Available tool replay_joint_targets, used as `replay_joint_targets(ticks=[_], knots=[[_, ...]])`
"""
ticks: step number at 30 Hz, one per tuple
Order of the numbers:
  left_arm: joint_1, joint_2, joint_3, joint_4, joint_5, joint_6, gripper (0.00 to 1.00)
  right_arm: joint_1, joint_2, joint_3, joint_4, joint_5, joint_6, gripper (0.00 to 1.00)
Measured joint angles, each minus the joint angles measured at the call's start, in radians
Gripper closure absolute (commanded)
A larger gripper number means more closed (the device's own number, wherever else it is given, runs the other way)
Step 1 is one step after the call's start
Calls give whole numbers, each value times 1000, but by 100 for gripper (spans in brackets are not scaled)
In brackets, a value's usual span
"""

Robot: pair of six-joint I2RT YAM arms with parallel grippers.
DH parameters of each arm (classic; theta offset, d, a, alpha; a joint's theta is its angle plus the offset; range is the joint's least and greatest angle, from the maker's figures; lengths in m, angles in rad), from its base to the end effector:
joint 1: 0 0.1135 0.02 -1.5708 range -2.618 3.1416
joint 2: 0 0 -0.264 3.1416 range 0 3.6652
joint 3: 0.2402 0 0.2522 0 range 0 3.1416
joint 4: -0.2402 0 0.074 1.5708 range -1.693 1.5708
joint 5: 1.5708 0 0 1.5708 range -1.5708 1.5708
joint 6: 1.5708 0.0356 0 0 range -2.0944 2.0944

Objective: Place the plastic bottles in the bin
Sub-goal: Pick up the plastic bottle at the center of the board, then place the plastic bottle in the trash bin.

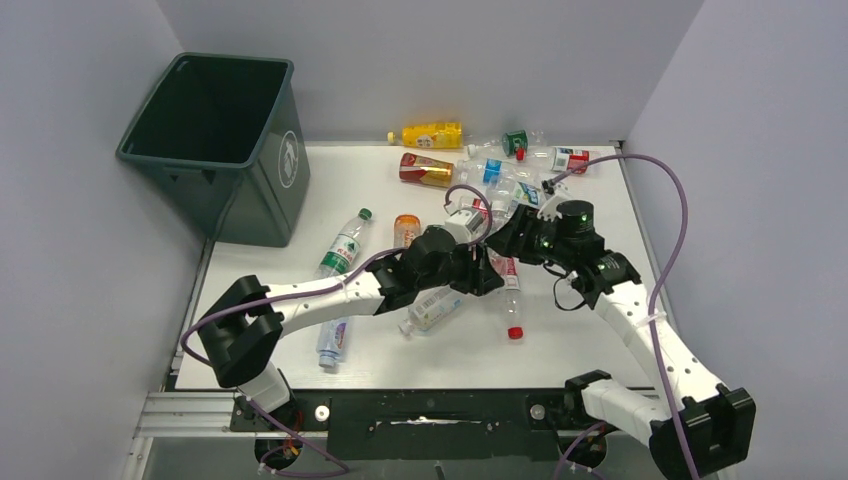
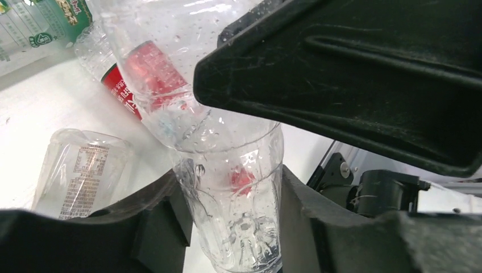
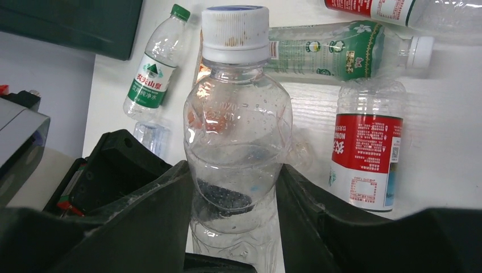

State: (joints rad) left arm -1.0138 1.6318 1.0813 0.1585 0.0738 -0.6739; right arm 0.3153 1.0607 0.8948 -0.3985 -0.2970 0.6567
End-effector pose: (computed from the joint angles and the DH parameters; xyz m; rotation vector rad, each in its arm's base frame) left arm 0.1973 -0.3218 0.2582 0.4171 2.1156 -1.1300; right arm 0.2191 0.0824 0.3048 0.1981 2.2310 0.8692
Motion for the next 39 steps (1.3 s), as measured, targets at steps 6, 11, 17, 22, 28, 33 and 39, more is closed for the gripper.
replay_joint_targets(ticks=[6,11,17,22,28,33,39], knots=[[-10,-6,-18,-8,3,3,66,18,-81,-76,27,37,33,42],[-14,-14,-26,-25,0,8,66,23,-113,-106,31,42,51,21],[11,-16,-26,-84,-30,32,65,39,-159,-110,15,31,55,2],[60,-16,-3,-163,-38,62,64,39,-210,-110,-26,46,41,2],[156,-44,51,-253,-40,111,63,39,-267,-110,-69,77,33,2],[263,-87,135,-323,-43,160,62,39,-302,-129,-82,89,32,2],[412,-128,252,-408,-34,217,62,39,-302,-159,-93,95,32,2]])
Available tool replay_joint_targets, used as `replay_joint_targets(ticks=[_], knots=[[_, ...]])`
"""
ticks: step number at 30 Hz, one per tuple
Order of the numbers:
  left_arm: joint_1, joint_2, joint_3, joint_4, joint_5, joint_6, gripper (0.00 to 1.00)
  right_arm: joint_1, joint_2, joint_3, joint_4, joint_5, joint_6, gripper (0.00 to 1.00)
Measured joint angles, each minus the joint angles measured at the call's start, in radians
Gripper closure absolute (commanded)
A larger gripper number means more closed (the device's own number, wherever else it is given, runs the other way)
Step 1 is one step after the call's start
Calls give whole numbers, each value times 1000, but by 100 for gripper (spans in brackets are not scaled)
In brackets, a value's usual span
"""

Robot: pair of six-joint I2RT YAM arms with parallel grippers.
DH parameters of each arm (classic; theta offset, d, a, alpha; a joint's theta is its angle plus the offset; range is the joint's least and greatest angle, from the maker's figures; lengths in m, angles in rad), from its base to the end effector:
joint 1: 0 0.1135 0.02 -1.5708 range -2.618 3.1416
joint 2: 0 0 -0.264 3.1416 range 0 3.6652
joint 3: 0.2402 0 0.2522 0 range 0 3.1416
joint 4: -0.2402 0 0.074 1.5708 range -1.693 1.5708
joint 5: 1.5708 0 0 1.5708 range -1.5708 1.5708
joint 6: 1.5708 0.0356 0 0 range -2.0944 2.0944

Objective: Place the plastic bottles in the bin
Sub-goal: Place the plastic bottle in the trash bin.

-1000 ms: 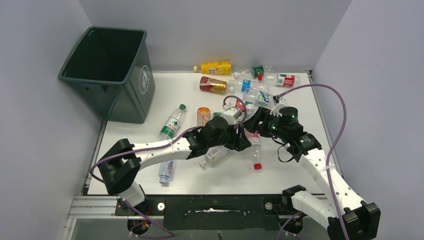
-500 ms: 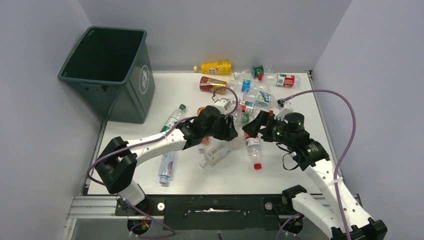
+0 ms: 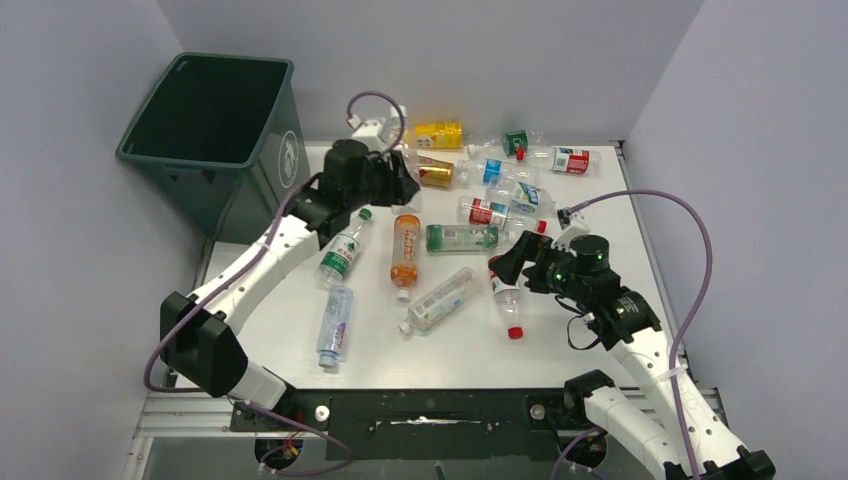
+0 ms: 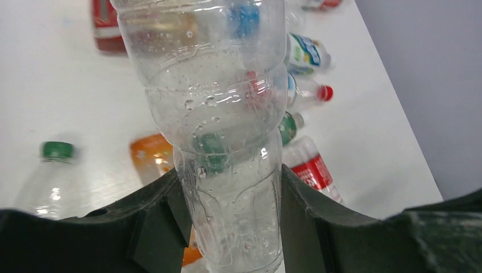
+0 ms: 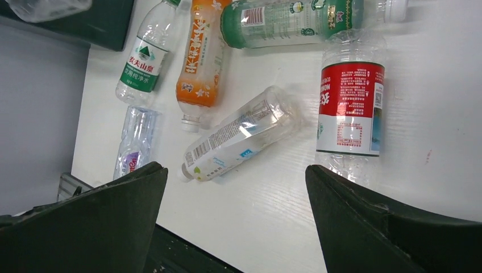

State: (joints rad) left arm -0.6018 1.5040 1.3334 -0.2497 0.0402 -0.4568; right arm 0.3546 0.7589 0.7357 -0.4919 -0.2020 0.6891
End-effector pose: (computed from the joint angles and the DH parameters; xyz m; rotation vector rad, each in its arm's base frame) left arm 0.2910 -0.2016 0.3497 0.1764 2.0566 -0.7116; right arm 0.1565 0.0655 0.2958 0.2363 2.1745 0.8264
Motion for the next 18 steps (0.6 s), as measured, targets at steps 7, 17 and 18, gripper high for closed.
replay_joint_targets(ticks=[7,17,18], knots=[[253,-21,120,-71,15,50,62,0,3,-10,-2,0,0,2],[573,-19,342,-130,92,58,62,0,3,-14,-2,-2,0,2],[602,-17,374,-134,98,57,62,0,3,-14,-2,-3,-1,2]])
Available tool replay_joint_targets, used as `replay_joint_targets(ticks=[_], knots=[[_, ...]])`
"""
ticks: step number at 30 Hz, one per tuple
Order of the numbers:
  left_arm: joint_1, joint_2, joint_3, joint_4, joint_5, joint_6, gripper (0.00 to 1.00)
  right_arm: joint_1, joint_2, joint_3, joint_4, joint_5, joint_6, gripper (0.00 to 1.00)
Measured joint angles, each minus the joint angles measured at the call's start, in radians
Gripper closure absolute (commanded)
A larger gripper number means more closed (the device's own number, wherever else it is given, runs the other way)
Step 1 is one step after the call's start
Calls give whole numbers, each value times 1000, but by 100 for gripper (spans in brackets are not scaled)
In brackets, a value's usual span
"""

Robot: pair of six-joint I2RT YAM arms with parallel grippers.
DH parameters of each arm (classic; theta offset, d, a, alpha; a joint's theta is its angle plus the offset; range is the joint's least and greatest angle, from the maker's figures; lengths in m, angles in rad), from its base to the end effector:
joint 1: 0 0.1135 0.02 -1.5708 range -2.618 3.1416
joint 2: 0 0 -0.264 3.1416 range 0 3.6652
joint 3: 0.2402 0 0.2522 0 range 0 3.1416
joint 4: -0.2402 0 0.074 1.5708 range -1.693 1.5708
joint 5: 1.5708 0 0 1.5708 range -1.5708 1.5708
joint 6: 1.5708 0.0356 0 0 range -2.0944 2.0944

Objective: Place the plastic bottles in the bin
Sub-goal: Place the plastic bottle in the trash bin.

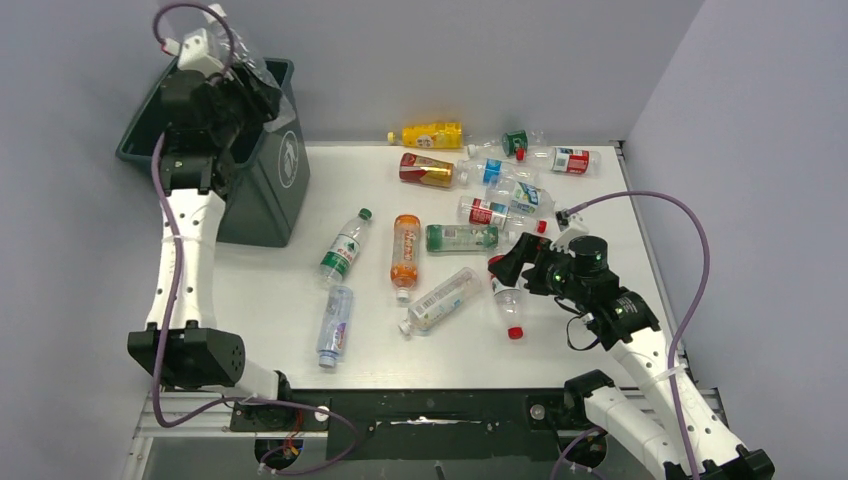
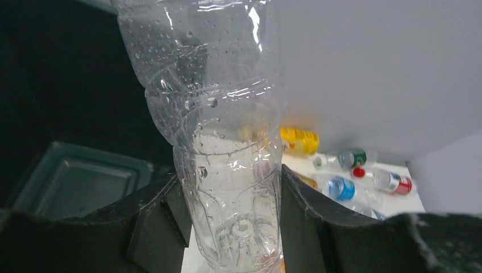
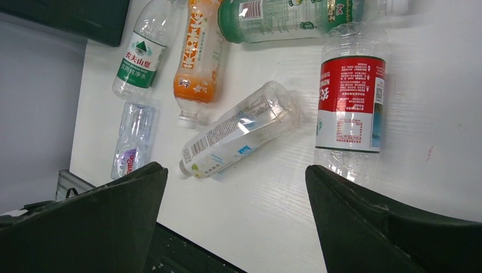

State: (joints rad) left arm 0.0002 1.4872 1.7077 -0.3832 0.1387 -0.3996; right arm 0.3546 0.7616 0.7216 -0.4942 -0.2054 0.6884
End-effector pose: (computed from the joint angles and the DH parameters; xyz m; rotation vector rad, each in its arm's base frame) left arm 0.3317 -0.0049 0.4710 -0.2458 1.7324 -0.4132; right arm 0.1567 0.0658 0.2904 0.2384 2.1943 0.8229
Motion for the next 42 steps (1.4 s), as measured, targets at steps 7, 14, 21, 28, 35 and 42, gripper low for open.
replay_joint_targets(ticks=[7,14,21,28,35,42], knots=[[169,6,141,11,33,1,62,0,35,14,-3,-27,-16,2],[365,30,98,37,33,-16,60,0,110,67,-14,-68,-47,2],[409,130,82,39,51,-45,47,0,154,128,-52,-80,-82,2],[372,272,138,-48,74,-50,15,0,143,172,-88,-91,-86,2],[345,301,257,-197,72,-40,14,0,150,253,-179,-91,-70,2],[347,262,389,-249,123,-41,13,0,198,325,-209,-87,-52,2]])
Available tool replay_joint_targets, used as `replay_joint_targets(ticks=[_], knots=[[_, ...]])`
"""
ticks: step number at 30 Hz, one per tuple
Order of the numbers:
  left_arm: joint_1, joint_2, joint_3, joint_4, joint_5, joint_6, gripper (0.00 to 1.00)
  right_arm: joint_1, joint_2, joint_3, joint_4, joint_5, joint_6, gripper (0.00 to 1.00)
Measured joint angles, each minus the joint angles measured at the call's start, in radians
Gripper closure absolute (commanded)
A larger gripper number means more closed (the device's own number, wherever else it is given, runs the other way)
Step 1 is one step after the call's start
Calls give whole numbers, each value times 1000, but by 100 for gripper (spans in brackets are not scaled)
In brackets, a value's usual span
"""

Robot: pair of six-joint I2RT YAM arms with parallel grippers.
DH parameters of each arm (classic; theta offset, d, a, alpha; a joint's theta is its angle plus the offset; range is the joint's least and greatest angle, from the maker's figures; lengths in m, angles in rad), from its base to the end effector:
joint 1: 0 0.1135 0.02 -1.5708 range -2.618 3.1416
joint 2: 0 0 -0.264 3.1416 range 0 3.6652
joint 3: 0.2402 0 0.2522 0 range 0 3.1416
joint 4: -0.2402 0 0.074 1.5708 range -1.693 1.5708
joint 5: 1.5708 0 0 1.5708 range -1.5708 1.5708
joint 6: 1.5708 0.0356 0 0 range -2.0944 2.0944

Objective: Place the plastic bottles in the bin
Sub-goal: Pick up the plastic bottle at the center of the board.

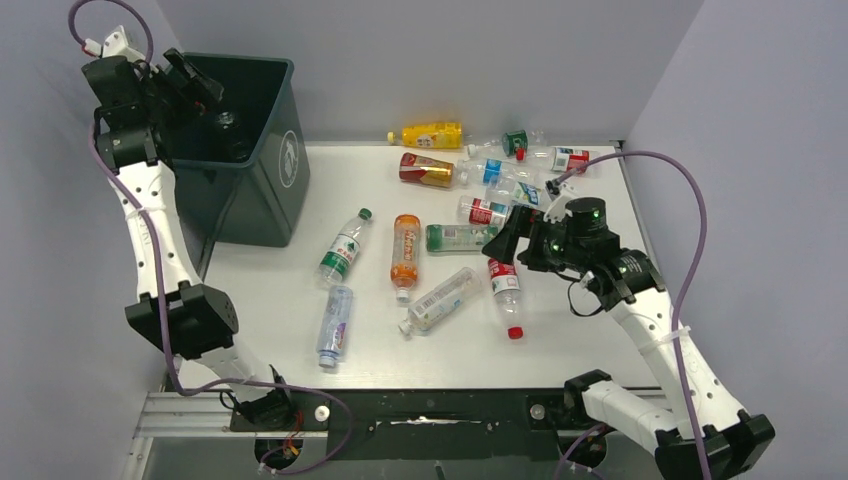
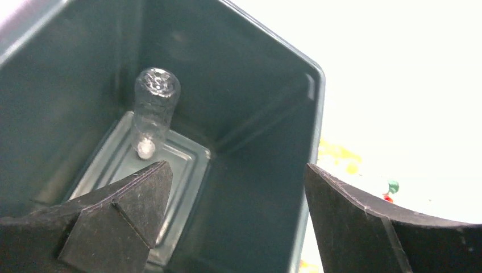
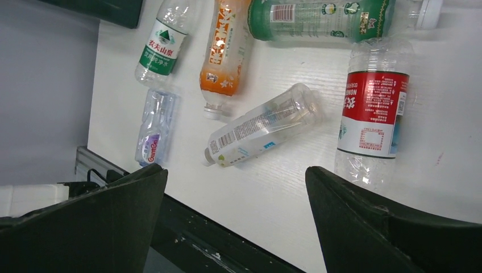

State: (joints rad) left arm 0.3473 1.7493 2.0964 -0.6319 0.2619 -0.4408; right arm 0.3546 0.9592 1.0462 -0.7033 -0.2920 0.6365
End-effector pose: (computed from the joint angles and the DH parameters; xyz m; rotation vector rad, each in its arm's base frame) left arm 0.3612 0.1210 0.4826 -0.5411 1.7762 -0.3078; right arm 0.1797 0.0775 0.3482 0.1493 2.2910 0.8590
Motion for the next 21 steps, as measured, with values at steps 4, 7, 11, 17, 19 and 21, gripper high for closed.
replay_joint_targets(ticks=[4,7,11,17,19,21], knots=[[-2,-166,-164,27,59,-18,13,0,59,0,23,20,3,2],[-9,-330,-325,69,121,-50,13,0,118,0,57,47,11,2],[-54,-476,-442,122,184,-98,13,0,200,21,67,102,19,2],[-190,-620,-607,181,250,-182,13,0,260,31,55,180,34,2],[-235,-629,-628,179,259,-193,13,0,262,30,48,200,40,2],[-273,-623,-635,176,262,-194,13,0,262,20,49,211,51,2]])
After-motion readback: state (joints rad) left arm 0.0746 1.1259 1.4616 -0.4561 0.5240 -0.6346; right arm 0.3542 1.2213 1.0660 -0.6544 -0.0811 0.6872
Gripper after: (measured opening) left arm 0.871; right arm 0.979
